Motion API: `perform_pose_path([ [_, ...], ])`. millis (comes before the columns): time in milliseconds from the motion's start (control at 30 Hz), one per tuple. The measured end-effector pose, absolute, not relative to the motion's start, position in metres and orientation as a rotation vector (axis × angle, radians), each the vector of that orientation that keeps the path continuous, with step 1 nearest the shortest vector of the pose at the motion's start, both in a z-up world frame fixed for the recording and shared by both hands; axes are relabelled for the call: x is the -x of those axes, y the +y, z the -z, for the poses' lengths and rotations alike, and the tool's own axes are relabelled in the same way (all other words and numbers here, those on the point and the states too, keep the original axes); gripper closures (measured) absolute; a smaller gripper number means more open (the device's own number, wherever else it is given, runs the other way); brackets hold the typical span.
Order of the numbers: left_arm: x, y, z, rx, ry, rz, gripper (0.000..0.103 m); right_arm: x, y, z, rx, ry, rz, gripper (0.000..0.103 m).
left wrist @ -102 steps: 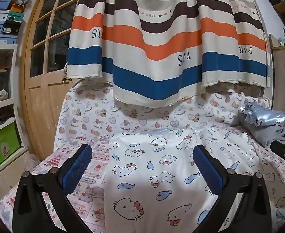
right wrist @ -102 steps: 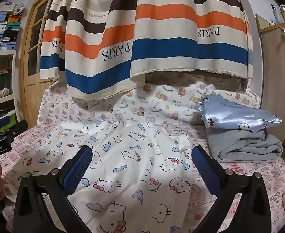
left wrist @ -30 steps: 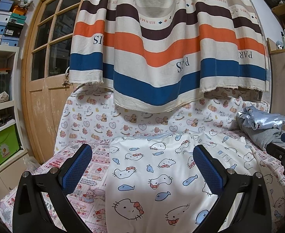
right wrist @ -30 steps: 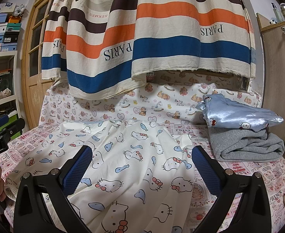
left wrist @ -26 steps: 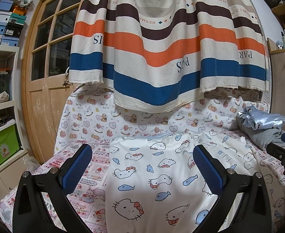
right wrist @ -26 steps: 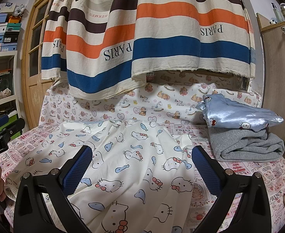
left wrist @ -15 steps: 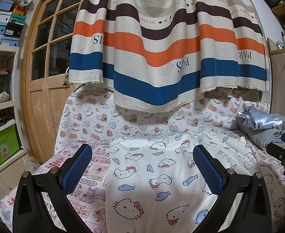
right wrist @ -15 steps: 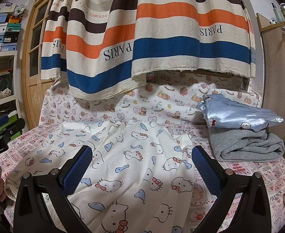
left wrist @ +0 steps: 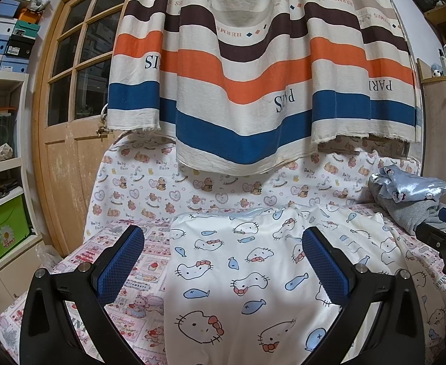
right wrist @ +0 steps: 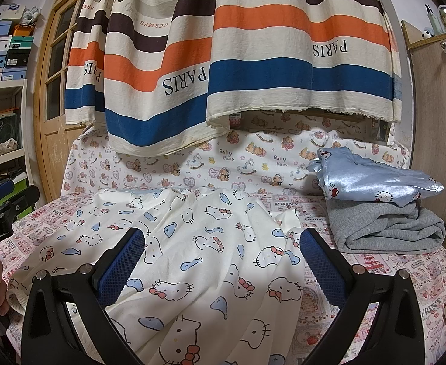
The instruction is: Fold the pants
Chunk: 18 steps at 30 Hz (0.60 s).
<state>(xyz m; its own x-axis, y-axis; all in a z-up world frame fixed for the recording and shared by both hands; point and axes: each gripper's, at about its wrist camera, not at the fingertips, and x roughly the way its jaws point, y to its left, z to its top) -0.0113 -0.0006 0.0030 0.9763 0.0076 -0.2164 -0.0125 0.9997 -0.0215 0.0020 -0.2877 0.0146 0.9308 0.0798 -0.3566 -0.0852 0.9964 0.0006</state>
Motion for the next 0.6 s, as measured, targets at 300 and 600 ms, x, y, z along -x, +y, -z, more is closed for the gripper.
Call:
perform_pose_path([
  [300,0.0113,-0.0007,-0.003,0.023,0.217,-0.011,0.0,-0.0021,-0.2877,-0.0146,0.015,0.364,-0.085,0.001],
  [600,0.0115,-0.0016,-0.0035,0.023,0.216,-0.011,0.0,-0.0024,-0.2879,-0.0147,0.015,0.364,-0.085,0.001],
])
